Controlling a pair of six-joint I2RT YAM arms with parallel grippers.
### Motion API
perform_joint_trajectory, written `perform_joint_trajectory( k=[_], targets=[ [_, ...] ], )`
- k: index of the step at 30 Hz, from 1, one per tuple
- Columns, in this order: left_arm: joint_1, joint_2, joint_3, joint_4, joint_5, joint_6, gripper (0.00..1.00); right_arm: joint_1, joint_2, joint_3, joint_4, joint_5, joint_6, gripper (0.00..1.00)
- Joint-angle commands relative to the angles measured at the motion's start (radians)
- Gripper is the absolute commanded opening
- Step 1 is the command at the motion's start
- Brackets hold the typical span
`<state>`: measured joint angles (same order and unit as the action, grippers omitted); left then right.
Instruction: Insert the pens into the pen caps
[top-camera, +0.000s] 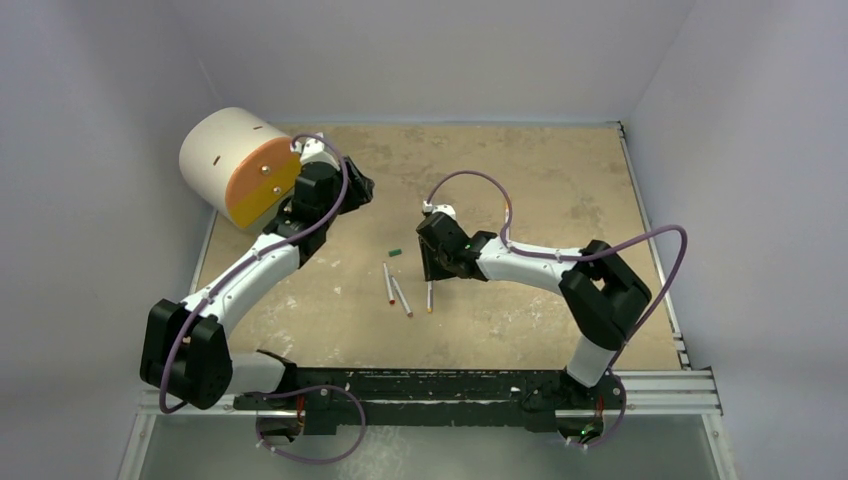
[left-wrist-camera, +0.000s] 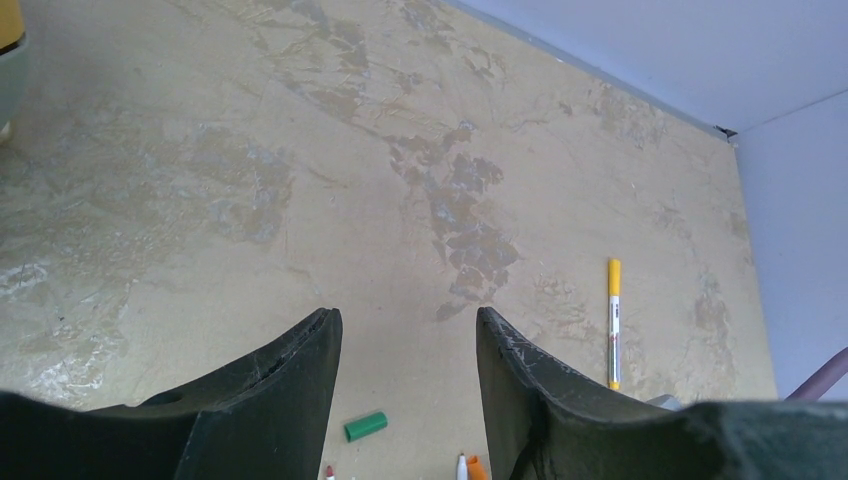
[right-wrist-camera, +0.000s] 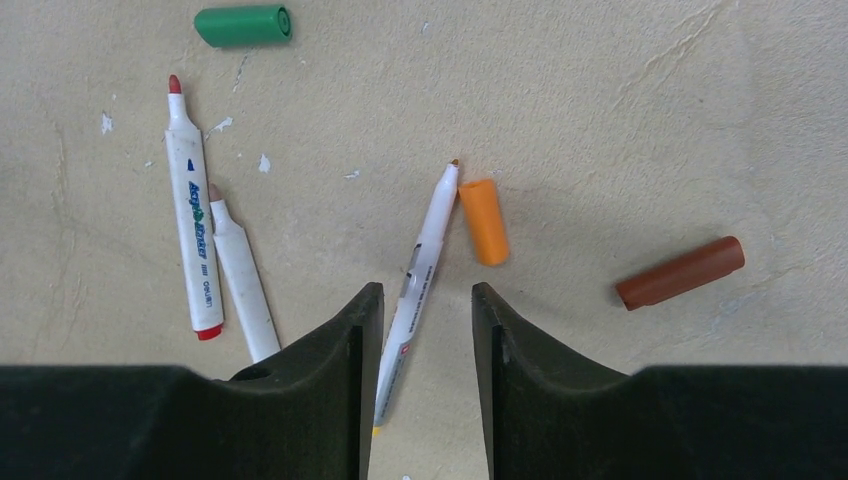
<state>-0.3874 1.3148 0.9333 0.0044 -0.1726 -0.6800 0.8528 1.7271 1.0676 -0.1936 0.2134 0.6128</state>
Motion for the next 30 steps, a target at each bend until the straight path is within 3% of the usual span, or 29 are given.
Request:
perform_joint_trajectory(
  k=[1, 14, 17, 20, 21, 27, 30],
  targets=[
    [-0.001, -0.018, -0.01, 0.024, -0.01, -0.006, 0.51, 0.011, 0.014, 0.017, 0.001, -0.008, 0.02, 0.38],
    [0.001, -0.003, -0.018, 0.039, 0.0, -0.002, 0.51, 0.029, 0.088, 0.054, -0.032, -0.011, 0.021, 0.32],
    [0.0, -0.005, -0.02, 0.04, 0.001, -0.001, 0.51, 0.031, 0.091, 0.057, -0.036, -0.008, 0.022, 0.21],
    [-0.001, -0.01, -0.02, 0.04, 0.001, -0.001, 0.51, 0.032, 0.077, 0.063, -0.042, 0.002, 0.028, 0.04],
    [-0.001, -0.012, -0.02, 0.04, 0.001, 0.0, 0.51, 0.032, 0.063, 0.064, -0.04, 0.002, 0.029, 0.0],
    [0.001, -0.004, -0.035, 0.067, 0.022, -0.003, 0.51, 0.032, -0.09, 0.084, -0.015, -0.037, 0.044, 0.0],
    [-0.001, -0.028, -0.095, 0.245, 0.174, -0.006, 0.51, 0.027, -0.198, 0.075, 0.042, -0.033, 0.017, 0.0]
  ],
)
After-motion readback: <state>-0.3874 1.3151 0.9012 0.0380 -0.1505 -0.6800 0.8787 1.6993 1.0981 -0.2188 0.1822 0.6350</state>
